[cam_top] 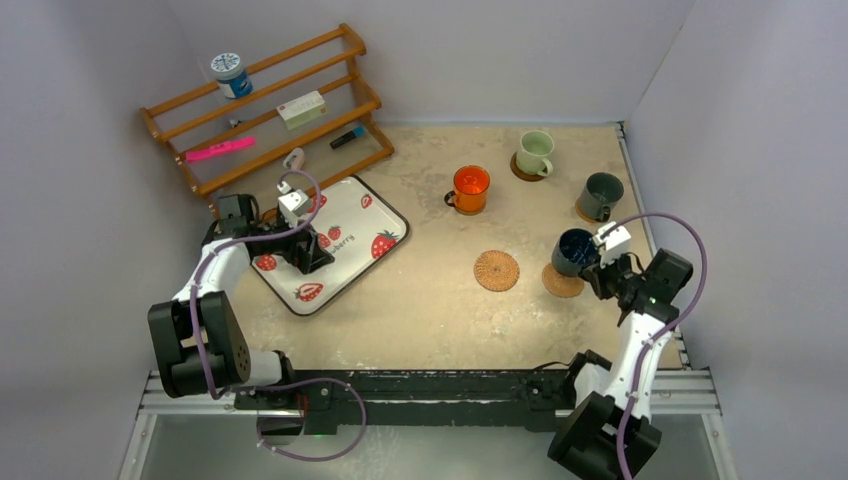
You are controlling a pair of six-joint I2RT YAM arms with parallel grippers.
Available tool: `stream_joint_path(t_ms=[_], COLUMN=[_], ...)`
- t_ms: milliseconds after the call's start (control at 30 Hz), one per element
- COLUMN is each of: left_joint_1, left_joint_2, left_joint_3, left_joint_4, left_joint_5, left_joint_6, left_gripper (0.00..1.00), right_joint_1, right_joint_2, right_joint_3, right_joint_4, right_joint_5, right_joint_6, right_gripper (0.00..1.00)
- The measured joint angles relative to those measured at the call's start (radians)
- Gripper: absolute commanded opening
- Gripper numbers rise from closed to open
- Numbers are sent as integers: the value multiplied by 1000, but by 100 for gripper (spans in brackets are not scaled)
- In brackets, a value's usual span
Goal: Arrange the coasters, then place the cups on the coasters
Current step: Place the cup on the coaster.
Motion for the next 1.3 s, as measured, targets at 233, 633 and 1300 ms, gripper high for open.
stream_joint_path(t_ms=[233, 633, 1300], left_joint_1=[0, 0, 0], left_joint_2=[0, 0, 3], left_joint_3=[0, 0, 0], left_joint_4=[-2, -8, -11], left_joint_5=[3, 8, 10], left_joint_6=[3, 11, 19], left_gripper=[100, 100, 100], right_joint_1=[0, 0, 0], right_joint_2=[22, 24, 57], right_joint_3=[0, -2, -37], right_joint_4=[-43, -90, -27], right_joint_5=[0, 2, 29], right_joint_6=[-42, -77, -80], right_gripper=[0, 0, 0])
